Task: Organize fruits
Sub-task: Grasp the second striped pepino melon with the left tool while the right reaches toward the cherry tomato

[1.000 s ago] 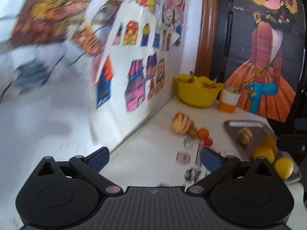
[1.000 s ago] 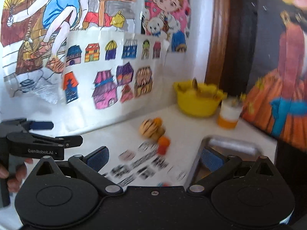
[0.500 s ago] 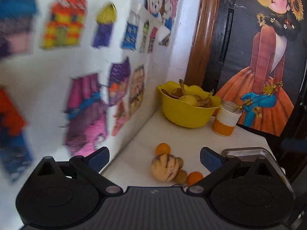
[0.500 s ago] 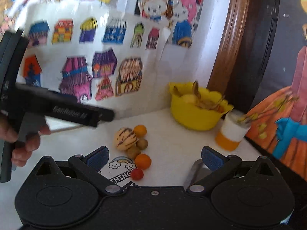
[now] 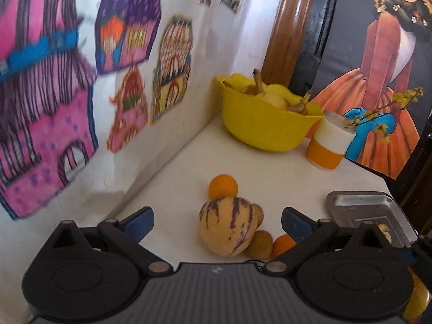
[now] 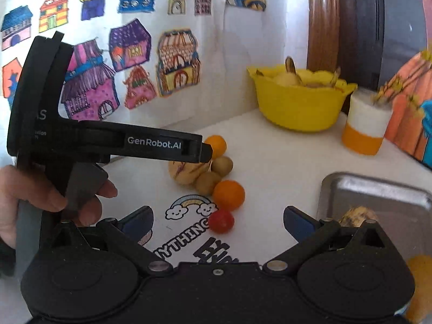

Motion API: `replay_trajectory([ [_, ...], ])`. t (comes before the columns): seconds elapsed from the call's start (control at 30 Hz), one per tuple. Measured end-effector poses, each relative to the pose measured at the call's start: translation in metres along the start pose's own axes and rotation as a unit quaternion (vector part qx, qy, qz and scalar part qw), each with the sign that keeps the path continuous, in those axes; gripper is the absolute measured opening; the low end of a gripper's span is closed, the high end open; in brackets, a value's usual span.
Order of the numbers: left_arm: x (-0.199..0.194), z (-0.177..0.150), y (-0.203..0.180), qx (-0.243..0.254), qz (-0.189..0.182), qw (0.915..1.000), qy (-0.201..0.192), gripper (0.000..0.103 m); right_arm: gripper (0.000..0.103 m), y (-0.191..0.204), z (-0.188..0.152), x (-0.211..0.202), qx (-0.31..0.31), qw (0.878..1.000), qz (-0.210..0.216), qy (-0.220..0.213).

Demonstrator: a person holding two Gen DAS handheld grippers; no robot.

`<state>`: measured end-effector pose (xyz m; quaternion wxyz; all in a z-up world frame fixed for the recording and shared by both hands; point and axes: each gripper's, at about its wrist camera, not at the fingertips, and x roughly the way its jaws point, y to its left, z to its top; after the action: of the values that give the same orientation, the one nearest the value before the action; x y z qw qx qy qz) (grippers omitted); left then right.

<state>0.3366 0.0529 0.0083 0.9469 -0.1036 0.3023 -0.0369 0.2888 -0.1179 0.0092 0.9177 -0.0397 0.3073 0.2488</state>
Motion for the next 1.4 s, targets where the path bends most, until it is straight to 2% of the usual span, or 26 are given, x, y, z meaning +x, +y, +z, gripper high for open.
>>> replay_trajectory([
  [0.2,0.008,-0.006,0.013,-0.018,-0.032,0.9993,-0.001,0.102,0.094,0.002,-0.004,0.009,0.011,1.0,0.008,-0.001],
  [0.37,0.007,-0.007,0.018,-0.031,-0.056,0.998,0.003,0.095,0.088,0.004,-0.003,0.014,0.014,1.0,-0.001,-0.004],
  [0.5,0.004,-0.009,0.016,-0.023,-0.055,0.9982,0.001,0.086,0.08,0.007,-0.004,0.018,0.014,1.0,-0.006,-0.002],
  [0.73,0.01,-0.01,0.022,-0.039,-0.058,0.9975,0.01,0.069,0.071,0.009,-0.007,0.023,0.013,1.0,-0.019,-0.007],
  [0.97,0.013,-0.011,0.016,-0.028,-0.07,0.997,0.016,0.069,0.068,0.007,-0.008,0.025,0.022,0.999,-0.025,-0.005],
  [1.1,0.014,-0.012,0.017,-0.033,-0.074,0.9966,0.015,0.069,0.06,0.009,-0.009,0.027,0.02,0.999,-0.026,0.001],
  [1.33,0.014,-0.013,0.024,-0.06,-0.083,0.9946,0.014,0.057,0.052,0.007,-0.009,0.026,0.029,0.999,-0.023,0.001],
  [1.4,0.014,-0.013,0.024,-0.062,-0.081,0.9947,0.013,0.057,0.051,0.007,-0.009,0.026,0.03,0.999,-0.024,0.001],
])
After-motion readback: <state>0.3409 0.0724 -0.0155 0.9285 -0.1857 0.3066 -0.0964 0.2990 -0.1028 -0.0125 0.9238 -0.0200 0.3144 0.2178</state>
